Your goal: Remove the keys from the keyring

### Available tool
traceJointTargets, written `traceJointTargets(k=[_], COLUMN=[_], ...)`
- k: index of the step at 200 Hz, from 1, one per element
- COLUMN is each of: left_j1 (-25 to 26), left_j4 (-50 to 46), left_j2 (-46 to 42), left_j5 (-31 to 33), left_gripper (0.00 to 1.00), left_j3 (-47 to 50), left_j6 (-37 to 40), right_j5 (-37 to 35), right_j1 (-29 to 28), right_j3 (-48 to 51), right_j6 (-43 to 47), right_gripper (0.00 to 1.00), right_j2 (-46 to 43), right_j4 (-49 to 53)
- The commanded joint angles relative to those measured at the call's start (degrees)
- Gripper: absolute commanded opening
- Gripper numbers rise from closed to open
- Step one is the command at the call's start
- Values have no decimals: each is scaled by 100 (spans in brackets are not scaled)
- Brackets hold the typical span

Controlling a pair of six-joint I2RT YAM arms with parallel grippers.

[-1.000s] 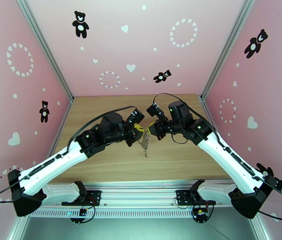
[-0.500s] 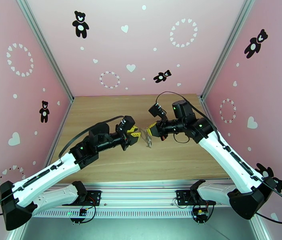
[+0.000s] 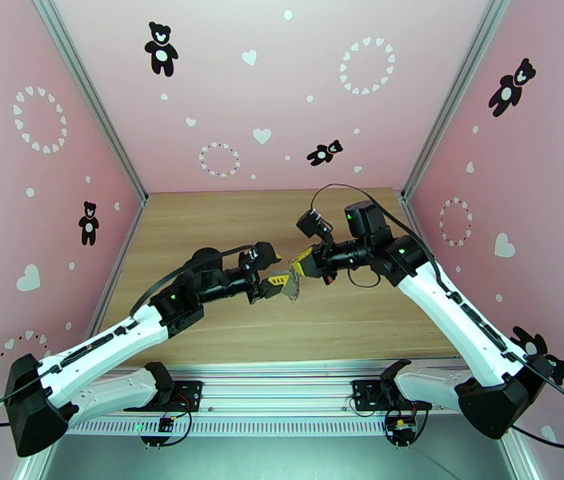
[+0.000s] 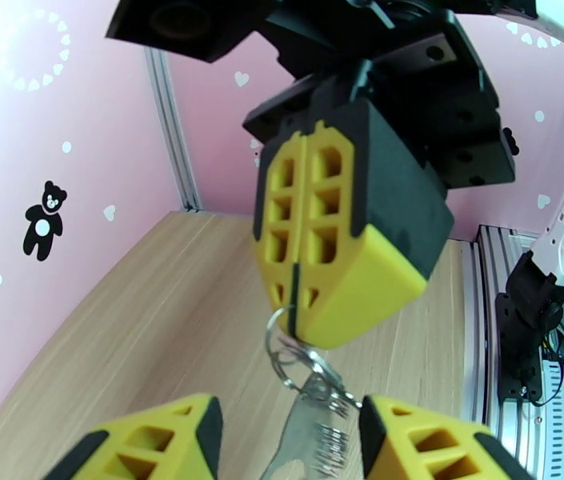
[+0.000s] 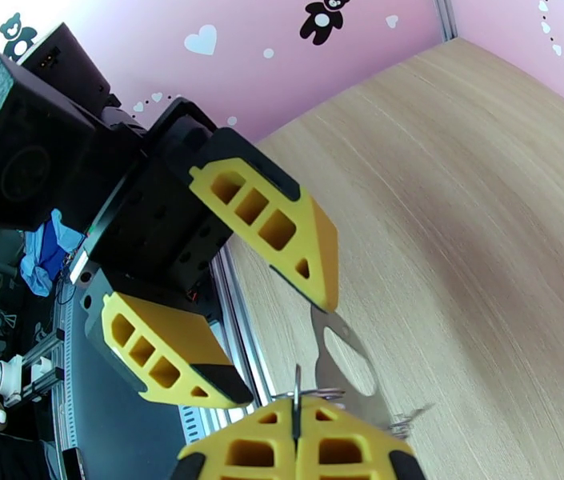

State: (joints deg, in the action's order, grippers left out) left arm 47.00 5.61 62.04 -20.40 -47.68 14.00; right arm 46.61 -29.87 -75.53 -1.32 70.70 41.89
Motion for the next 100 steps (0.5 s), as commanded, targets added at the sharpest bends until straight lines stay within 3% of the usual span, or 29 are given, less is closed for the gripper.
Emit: traceJointTargets(k=[1,38,70,100], left_j1=[-35,-5,65,316], left_j4=[386,938,1159,1392], left_j2=[120,133,89,45], left_j5=[-28,149,258,781], left_gripper=[48,37,35,36], left_j3=[57,433,583,699], left_j6=[6,-170,-231,-110], right_j5=[196,19,-248,-495], right_j1=[29,31,29,33], right_j3=[-204,-201,-204,-171], right_j6=[-38,-255,-461,-734], right_gripper=[0,0,0,0], right_j2=[-135,-169,-189,-194], right_j4=[-70,-230,-344,-477])
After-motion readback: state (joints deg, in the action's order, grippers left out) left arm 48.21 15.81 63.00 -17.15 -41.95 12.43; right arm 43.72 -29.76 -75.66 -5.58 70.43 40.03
